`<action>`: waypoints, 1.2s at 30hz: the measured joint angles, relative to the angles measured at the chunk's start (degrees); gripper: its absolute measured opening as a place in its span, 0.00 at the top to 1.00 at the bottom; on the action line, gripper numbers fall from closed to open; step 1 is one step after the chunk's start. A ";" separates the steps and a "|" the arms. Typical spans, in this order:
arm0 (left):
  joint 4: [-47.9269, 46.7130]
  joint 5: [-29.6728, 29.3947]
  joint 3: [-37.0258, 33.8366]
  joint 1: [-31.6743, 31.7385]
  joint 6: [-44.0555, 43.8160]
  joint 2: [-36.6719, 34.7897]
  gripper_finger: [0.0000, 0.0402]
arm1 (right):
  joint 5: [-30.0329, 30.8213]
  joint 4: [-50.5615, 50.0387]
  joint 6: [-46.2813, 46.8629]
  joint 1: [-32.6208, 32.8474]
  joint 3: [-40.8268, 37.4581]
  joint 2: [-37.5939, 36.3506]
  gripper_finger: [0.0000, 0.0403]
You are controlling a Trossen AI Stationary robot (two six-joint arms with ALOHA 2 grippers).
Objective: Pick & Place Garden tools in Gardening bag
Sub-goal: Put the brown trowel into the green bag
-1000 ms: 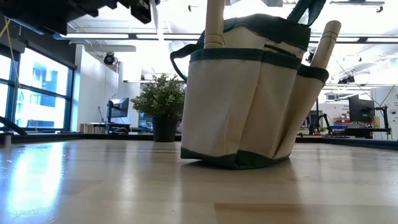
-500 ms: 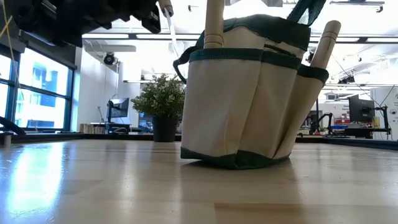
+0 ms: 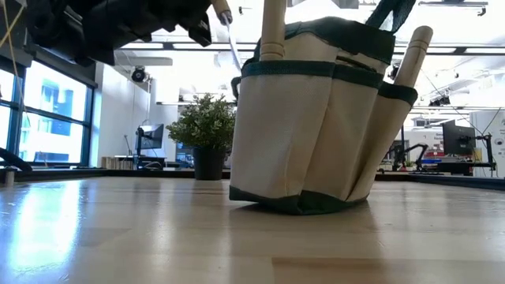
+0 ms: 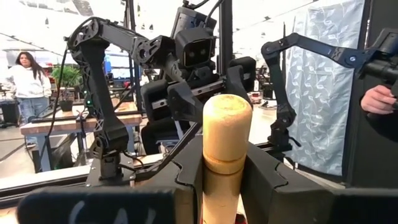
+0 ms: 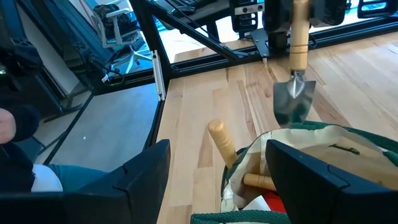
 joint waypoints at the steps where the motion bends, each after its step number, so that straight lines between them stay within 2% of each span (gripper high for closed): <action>1: -0.03 -0.01 0.35 0.00 0.09 0.34 0.84 | 0.02 0.00 0.00 0.00 0.00 0.00 0.36; 11: -0.51 1.00 3.18 0.38 1.11 4.15 0.84 | 0.02 0.00 0.35 0.00 0.00 0.00 0.36; 21: -1.99 2.69 4.03 2.99 1.52 4.32 0.84 | 0.00 -0.01 0.46 0.00 0.00 0.00 0.36; 36: -6.02 3.91 4.06 2.86 1.11 4.32 0.84 | 0.00 -0.04 0.28 0.00 0.00 0.00 0.36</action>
